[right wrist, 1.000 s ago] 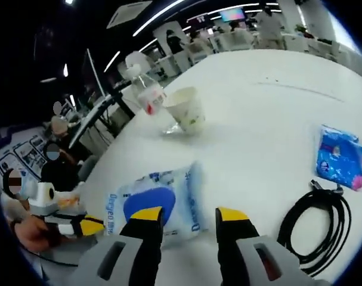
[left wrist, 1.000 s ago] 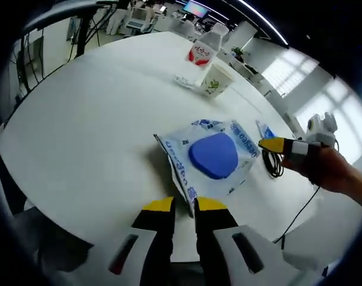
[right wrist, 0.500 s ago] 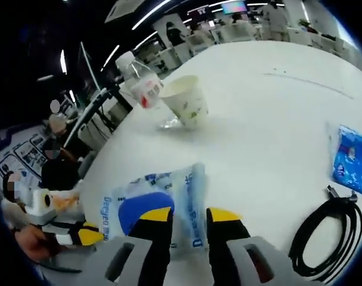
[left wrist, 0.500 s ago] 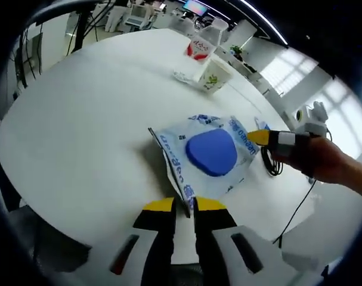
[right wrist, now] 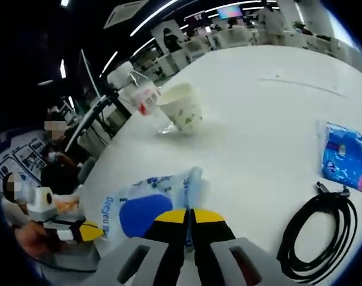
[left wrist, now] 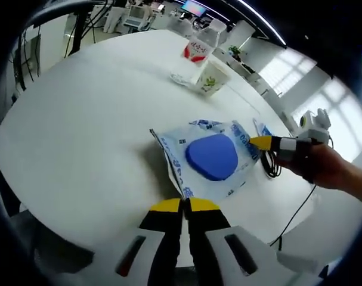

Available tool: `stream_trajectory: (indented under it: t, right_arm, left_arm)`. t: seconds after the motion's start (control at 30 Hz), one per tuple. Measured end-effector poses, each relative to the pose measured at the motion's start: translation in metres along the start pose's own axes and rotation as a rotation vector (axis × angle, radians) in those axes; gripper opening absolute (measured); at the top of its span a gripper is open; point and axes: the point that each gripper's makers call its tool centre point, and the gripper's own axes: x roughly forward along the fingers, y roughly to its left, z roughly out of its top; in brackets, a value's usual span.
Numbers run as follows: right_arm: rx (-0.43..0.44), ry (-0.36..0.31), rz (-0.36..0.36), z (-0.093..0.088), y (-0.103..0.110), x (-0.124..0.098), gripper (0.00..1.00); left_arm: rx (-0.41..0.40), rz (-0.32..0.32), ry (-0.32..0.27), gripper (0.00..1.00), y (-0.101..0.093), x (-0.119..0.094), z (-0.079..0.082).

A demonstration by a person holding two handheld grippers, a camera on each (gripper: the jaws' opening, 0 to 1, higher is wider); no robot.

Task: Arrange the tabletop items into an orderly group along one side of the table until the central work area is clear of visible clutter.

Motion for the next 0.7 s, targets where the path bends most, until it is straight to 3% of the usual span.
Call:
stream_trajectory:
  t: [0.17,0.23,0.43,0.57,0.7]
  right_arm:
    - [0.006,-0.018,0.009,-0.002,0.003,-0.007,0.0]
    - [0.016,-0.024,0.009,0.0,-0.005,-0.006,0.0]
    - [0.061,-0.04,0.001,-0.024,0.003,-0.021,0.0]
    - [0.13,-0.067,-0.012,-0.044,-0.004,-0.027,0.0]
    - [0.156,-0.077,-0.016,-0.062,0.013,-0.045,0.0]
  left_arm:
    - [0.013,0.001,0.004,0.0,-0.001,0.0,0.001]
    - [0.011,0.003,0.004,0.0,0.003,0.002,0.001]
    - [-0.006,0.014,-0.003,0.0,0.012,0.006,0.003]
    - [-0.017,0.023,-0.009,0.0,0.019,0.012,0.003]
    - [-0.037,0.027,-0.022,0.0,0.027,0.019,0.007]
